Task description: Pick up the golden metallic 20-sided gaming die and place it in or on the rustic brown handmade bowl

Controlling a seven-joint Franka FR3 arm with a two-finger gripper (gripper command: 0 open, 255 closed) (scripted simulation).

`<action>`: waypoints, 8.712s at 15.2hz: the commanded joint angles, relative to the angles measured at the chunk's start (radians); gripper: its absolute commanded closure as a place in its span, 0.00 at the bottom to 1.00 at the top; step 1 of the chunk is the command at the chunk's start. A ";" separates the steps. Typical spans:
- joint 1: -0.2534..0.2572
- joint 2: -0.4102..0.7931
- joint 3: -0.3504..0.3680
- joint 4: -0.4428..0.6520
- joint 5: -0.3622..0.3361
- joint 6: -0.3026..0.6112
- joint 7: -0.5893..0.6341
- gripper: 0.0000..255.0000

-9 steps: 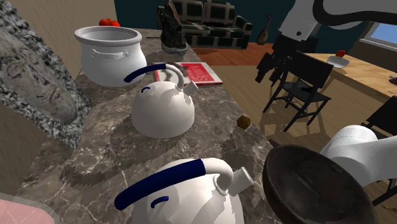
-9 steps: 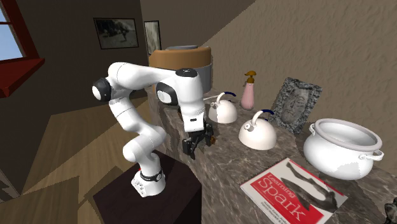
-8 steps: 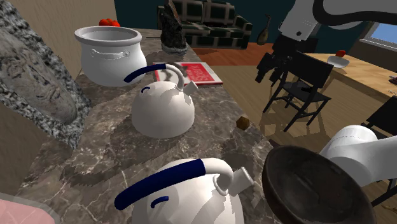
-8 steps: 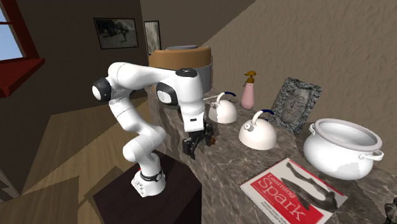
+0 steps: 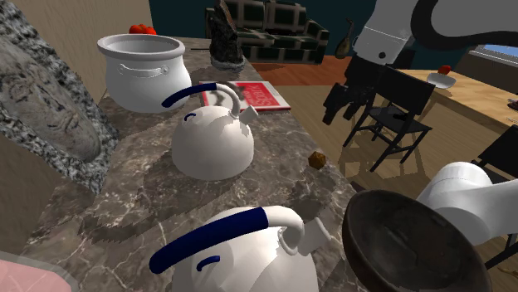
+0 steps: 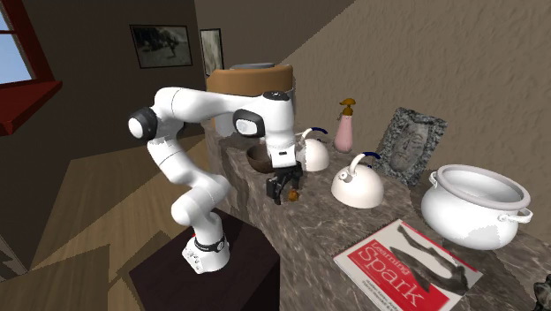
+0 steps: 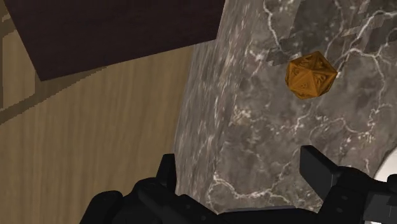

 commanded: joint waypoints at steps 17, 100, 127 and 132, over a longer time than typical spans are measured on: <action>0.080 0.015 0.203 -0.091 0.106 0.107 0.153 0.00; 0.135 0.010 0.247 -0.111 0.322 0.011 0.211 0.00; 0.120 0.032 0.198 0.095 0.276 -0.170 0.258 1.00; 0.116 0.050 0.186 0.172 0.264 -0.227 0.274 1.00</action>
